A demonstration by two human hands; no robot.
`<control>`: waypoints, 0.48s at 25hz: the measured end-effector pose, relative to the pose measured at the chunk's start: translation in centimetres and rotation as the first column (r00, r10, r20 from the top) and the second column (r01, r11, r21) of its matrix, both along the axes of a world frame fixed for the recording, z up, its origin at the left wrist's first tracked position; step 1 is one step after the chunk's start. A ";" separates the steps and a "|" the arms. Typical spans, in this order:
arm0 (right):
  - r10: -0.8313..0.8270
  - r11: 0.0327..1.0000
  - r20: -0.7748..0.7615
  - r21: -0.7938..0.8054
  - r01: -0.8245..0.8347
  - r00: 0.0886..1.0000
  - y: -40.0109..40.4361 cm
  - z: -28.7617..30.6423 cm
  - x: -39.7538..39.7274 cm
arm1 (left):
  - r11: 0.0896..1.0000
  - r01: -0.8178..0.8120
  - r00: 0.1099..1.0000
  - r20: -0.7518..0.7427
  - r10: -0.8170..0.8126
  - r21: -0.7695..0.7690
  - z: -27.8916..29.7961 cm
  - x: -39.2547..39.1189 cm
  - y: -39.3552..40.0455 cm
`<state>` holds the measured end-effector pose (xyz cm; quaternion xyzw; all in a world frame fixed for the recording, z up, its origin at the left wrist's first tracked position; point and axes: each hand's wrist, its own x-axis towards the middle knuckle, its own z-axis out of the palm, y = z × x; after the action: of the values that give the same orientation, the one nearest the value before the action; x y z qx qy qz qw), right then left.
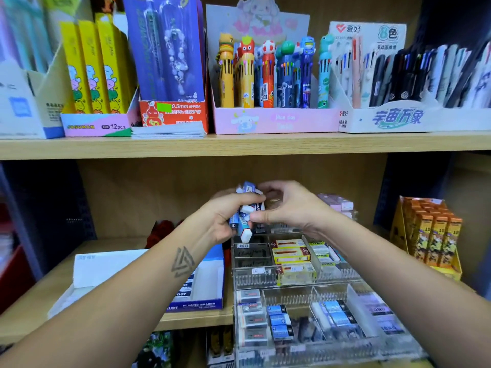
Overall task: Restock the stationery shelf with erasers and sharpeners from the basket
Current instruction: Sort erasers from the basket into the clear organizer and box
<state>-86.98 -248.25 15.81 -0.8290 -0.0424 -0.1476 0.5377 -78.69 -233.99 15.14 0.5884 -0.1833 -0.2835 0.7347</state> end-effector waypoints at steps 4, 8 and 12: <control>-0.041 0.998 -0.068 -0.052 0.038 0.997 -0.1 -0.3 -0.8 | 1.000 0.001 1.000 -0.031 -0.001 -0.007 -0.3 -0.6 0.8; -0.067 0.997 -0.100 -0.033 0.064 0.993 -1.1 -0.2 -2.1 | 0.998 -0.016 1.000 0.007 0.016 0.065 -0.4 -0.9 1.9; -0.092 0.981 -0.091 -0.178 0.074 0.992 -1.6 -0.5 -4.0 | 0.989 -0.048 0.990 0.136 0.029 0.141 -0.9 -2.1 3.0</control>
<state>-90.94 -249.87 15.31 -0.8802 0.0060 -0.1246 0.4578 -80.78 -230.94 14.28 0.6608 -0.1998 -0.2418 0.6818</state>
